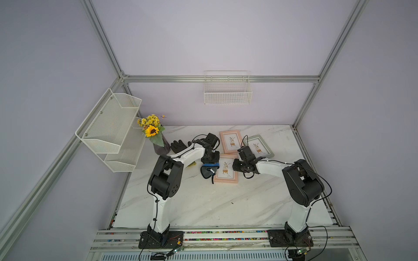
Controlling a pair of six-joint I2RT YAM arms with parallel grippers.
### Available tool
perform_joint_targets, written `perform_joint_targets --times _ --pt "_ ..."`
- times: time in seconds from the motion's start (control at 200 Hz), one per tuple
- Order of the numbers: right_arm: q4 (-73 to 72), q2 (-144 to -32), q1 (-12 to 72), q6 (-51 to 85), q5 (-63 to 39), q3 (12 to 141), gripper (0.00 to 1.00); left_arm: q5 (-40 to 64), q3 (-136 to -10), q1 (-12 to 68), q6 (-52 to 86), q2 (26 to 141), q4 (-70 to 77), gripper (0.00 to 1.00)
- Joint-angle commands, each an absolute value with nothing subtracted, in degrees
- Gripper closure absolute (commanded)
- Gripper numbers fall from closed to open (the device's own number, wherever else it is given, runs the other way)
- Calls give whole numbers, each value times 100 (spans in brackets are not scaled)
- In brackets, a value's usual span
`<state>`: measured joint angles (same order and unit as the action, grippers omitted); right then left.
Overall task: Wipe the picture frame with a cloth
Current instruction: Wipe the dirt from the picture frame.
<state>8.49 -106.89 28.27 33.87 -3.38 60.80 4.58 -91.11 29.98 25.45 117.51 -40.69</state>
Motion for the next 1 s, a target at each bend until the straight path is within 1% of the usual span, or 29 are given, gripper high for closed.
perform_joint_targets --times 0.0,0.16,0.32,0.61,0.725,0.81,0.885,0.995 --pt "824 -10871 2865 3516 -433 5969 69 602 -9201 3241 2525 11874 -4476 100" --pt "837 -10933 2865 3808 -319 5959 74 536 -8859 3305 2641 11677 -4632 100" --pt "843 -10982 2865 4014 -163 5967 78 466 -8494 3555 2743 11394 -4684 100" --pt "741 -10996 2861 4031 -263 5938 79 432 -8150 3885 2944 11125 -4883 100" --pt "737 -10996 2867 3917 -283 5930 79 123 -8782 3803 2903 11510 -5111 100" --pt "756 -11012 2887 3816 -296 5931 79 0 -9531 3657 2873 11915 -5257 100" --pt "791 -11046 2900 3732 -232 5915 79 -409 -10163 3519 2996 12266 -5448 100" --pt "888 -11160 2910 3691 -78 5913 79 -502 -11047 3261 3023 12910 -5891 100"
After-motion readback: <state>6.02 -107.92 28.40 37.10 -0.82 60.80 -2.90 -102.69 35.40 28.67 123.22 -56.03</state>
